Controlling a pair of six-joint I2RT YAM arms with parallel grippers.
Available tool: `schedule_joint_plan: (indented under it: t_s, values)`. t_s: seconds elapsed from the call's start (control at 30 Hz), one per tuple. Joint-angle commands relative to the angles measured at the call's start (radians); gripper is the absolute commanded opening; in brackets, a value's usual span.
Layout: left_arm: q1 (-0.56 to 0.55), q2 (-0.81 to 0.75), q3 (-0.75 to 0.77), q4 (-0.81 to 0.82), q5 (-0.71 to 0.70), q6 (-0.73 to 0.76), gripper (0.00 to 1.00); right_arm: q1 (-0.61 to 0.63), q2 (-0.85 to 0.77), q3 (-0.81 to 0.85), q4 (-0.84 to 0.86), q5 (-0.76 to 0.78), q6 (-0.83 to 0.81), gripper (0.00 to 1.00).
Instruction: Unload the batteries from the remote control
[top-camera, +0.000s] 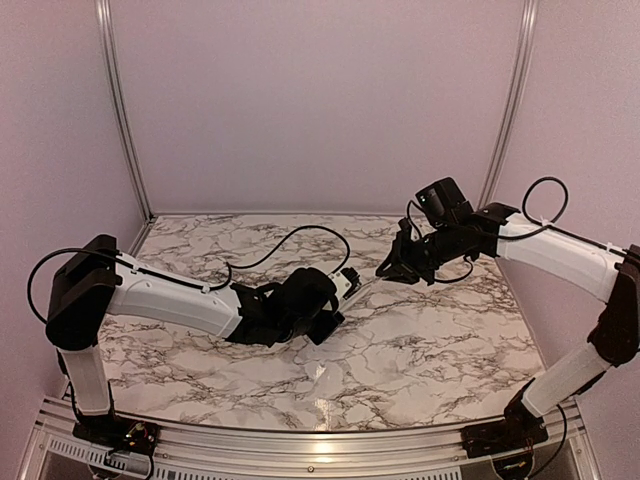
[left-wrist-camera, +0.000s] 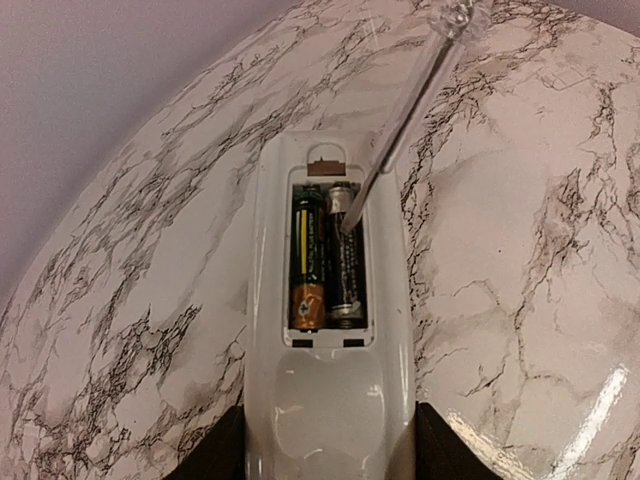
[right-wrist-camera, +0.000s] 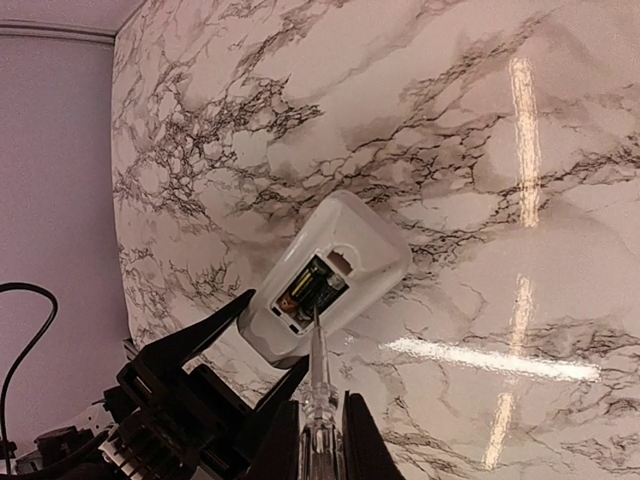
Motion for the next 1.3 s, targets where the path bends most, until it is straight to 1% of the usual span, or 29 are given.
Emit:
schedule_joint_plan:
  t_s: [0.0, 0.83, 0.97, 1.13, 1.17, 1.27]
  values:
    - [-0.006, 0.007, 0.03, -0.007, -0.007, -0.011, 0.0, -0.023, 0.011, 0.014, 0.016, -0.017, -0.003, 0.0]
    - [-0.018, 0.024, 0.088, -0.009, -0.019, -0.003, 0.0, -0.051, 0.049, 0.007, 0.028, -0.052, -0.017, 0.0]
    - [-0.021, 0.029, 0.115, -0.033, -0.031, -0.003, 0.0, -0.051, 0.06, 0.008, 0.033, -0.054, -0.01, 0.0]
    - [-0.024, 0.042, 0.157, -0.038, -0.045, -0.004, 0.0, -0.052, 0.071, 0.0, 0.062, -0.063, 0.016, 0.0]
    - [-0.024, 0.047, 0.167, -0.065, -0.049, -0.003, 0.0, -0.051, 0.075, -0.004, 0.076, -0.068, 0.025, 0.0]
    - [-0.024, 0.056, 0.192, -0.079, -0.052, 0.002, 0.0, -0.051, 0.083, -0.018, 0.112, -0.093, 0.041, 0.0]
